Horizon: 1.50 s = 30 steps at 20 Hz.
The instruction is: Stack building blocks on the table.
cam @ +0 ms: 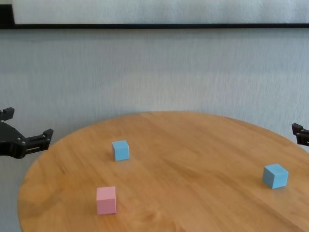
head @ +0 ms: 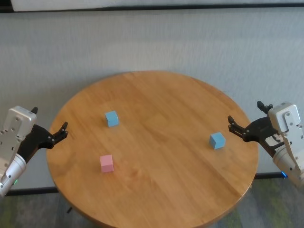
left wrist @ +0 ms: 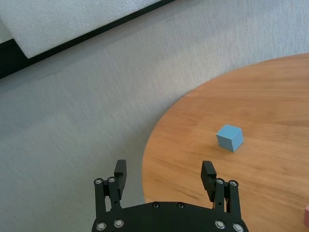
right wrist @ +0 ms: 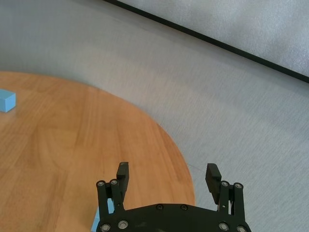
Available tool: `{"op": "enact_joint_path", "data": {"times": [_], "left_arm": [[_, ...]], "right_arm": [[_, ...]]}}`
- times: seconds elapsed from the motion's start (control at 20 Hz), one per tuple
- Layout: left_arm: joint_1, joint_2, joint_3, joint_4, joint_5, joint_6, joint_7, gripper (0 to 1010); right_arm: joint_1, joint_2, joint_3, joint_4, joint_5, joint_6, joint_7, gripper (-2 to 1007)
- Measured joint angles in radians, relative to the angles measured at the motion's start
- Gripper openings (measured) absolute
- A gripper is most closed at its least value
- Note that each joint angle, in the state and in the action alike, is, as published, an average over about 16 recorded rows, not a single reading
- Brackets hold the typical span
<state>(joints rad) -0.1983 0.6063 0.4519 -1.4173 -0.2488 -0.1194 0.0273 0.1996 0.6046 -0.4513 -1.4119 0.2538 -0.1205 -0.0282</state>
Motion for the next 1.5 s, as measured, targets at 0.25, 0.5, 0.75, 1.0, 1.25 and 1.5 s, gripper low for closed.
{"op": "enact_joint_path", "data": {"times": [0.25,0.5,0.75,1.0,1.25,1.5], "left_arm": [[0.009,0.009,0.001,-0.028,0.016,0.015,-0.004,1000],[0.031,0.019,0.001,-0.075,0.027,0.047,-0.017,1000],[0.054,0.02,0.001,-0.123,0.025,0.083,-0.046,1000],[0.069,0.003,0.002,-0.145,-0.002,0.114,-0.088,1000],[0.071,-0.026,0.008,-0.145,-0.035,0.147,-0.132,1000],[0.07,-0.051,0.017,-0.142,-0.054,0.189,-0.164,1000]], "right_arm": [[0.0,0.0,0.0,0.0,0.0,0.0,0.0,1005],[0.0,0.0,0.0,0.0,0.0,0.0,0.0,1005],[0.0,0.0,0.0,0.0,0.0,0.0,0.0,1005],[0.0,0.0,0.0,0.0,0.0,0.0,0.0,1005],[0.0,0.0,0.0,0.0,0.0,0.0,0.0,1005],[0.0,0.0,0.0,0.0,0.0,0.0,0.0,1005]]}}
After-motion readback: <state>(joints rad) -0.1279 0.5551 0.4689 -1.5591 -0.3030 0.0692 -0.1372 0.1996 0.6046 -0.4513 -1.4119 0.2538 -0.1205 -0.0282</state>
